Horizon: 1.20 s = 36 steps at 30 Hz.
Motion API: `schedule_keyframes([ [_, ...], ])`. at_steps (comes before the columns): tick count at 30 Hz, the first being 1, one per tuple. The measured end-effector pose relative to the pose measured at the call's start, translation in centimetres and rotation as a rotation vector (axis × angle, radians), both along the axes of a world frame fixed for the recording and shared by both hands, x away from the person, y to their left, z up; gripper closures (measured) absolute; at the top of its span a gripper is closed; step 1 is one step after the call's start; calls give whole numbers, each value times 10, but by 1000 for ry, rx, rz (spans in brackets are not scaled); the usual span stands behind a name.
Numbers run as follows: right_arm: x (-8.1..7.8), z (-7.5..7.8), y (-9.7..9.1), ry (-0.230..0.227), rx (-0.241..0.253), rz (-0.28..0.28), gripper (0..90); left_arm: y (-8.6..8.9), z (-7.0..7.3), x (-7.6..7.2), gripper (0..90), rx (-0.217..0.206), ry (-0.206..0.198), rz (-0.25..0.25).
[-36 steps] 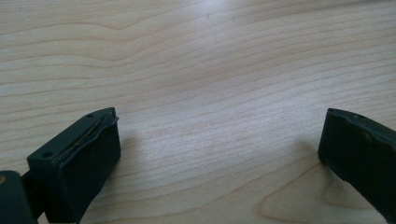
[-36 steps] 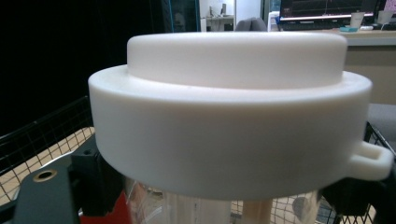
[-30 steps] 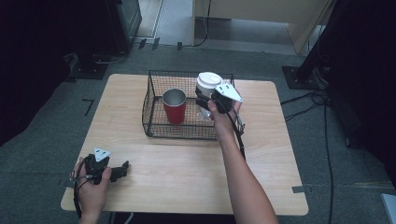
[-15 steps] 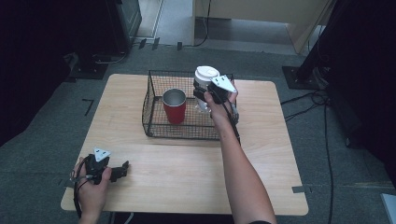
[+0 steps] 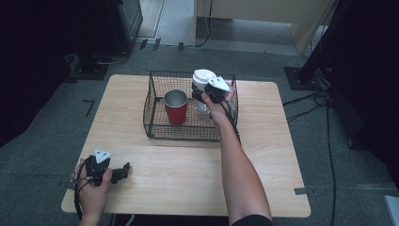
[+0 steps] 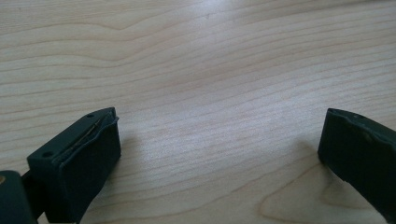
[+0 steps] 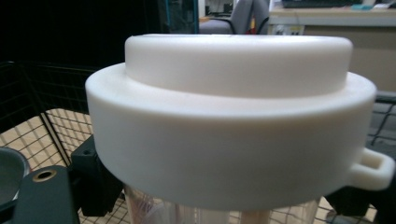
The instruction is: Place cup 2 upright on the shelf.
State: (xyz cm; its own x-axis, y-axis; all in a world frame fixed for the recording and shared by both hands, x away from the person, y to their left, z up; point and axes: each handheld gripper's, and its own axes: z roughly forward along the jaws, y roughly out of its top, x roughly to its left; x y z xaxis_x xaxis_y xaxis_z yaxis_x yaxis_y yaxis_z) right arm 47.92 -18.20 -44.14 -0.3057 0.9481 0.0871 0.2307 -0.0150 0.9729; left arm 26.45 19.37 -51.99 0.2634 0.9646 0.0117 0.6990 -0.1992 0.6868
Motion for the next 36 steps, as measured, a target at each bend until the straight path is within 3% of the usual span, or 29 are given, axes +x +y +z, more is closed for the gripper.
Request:
schedule_keyframes([
  [4,0,-3,1,30,-22,27,158,0,0,0,0,0,0,0],
  [13,-5,-2,1,42,-38,29,153,0,0,0,0,0,0,0],
  [20,-9,2,-1,74,-58,65,2,0,0,0,0,0,0,0],
  [36,-18,17,-3,44,-57,54,0,0,0,0,0,0,1,0],
])
